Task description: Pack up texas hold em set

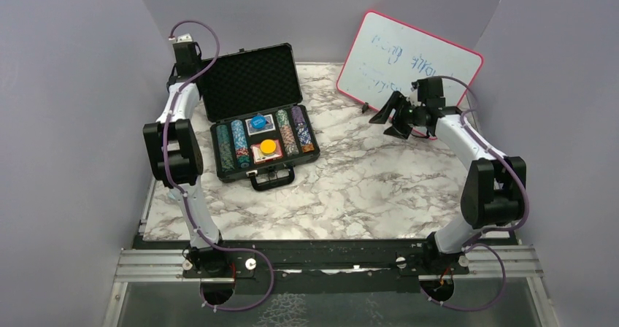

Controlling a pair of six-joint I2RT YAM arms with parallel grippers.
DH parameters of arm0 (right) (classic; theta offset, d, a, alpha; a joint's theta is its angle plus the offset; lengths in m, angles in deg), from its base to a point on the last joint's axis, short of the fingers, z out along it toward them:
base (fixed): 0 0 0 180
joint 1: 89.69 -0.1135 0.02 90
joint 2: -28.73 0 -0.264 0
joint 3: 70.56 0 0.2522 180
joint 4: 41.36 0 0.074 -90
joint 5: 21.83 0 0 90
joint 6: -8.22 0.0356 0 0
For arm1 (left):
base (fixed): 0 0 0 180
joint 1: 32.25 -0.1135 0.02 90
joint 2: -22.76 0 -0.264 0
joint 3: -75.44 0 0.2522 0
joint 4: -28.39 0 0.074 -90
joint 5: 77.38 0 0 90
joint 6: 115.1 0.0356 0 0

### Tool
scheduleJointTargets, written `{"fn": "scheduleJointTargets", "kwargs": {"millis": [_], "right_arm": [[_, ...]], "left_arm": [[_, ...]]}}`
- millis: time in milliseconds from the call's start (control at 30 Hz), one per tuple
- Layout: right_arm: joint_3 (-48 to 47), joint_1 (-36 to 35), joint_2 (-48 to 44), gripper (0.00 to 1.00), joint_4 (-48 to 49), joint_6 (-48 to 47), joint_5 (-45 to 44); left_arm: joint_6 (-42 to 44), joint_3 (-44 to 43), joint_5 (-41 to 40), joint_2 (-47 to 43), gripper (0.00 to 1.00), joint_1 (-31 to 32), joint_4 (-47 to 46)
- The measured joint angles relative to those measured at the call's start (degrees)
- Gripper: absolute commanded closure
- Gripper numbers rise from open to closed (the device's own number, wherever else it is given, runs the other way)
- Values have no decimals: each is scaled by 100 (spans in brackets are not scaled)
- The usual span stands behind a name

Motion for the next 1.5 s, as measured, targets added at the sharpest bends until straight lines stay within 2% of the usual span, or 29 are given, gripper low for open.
{"fn": "scheduleJointTargets", "kwargs": {"millis": [67, 200, 300, 367, 433, 500, 733, 900, 1133, 1167, 1233, 1300, 1367, 1467, 1500], "right_arm": [[-114, 0, 46, 31, 2, -28, 0], [-468, 0, 245, 32, -39, -50, -15], [-654, -4, 358, 32, -61, -48, -52], [-750, -17, 407, 33, -76, -48, -72], [-802, -48, 420, 33, -90, -52, -94], [-863, -83, 420, 33, -129, -81, -129], [-1526, -522, 503, 34, -466, -426, -404], [-2037, -1003, 638, 34, -577, -614, -662], [-2568, -1561, 925, 34, -605, -741, -933], [-2568, -1622, 927, 34, -614, -745, -968], [-2568, -1731, 927, 34, -616, -748, -1010], [-2564, -1814, 922, 34, -616, -748, -1036], [-2516, -1871, 887, 34, -605, -750, -1058], [-2260, -1950, 715, 34, -625, -767, -1054], [-2157, -1974, 649, 34, -634, -782, -1034]], "left_arm": [[70, -76, 2, 105, 80, 0, -22], [223, -74, 7, 157, 81, -20, -105], [328, -74, 2, 160, 70, -20, -125], [385, -68, 2, 166, 70, -20, -162], [428, -15, 4, 166, 80, -20, -251], [472, 68, 31, 166, 98, -20, -365], [684, 413, 219, 39, 100, -42, -754], [680, 1290, 258, -710, 100, -39, -1241], [350, 3130, 396, -2706, 100, -4, -1394], [304, 3351, 413, -2957, 97, 7, -1362], [155, 3801, 455, -3449, 77, 13, -1290], [-81, 4212, 485, -3934, 63, 20, -1117], [-439, 4636, 568, -4498, 59, 7, -667], [-1139, 5276, 861, -5455, 59, 2, 107], [-1137, 5434, 887, -5794, 59, 2, 365]]}}
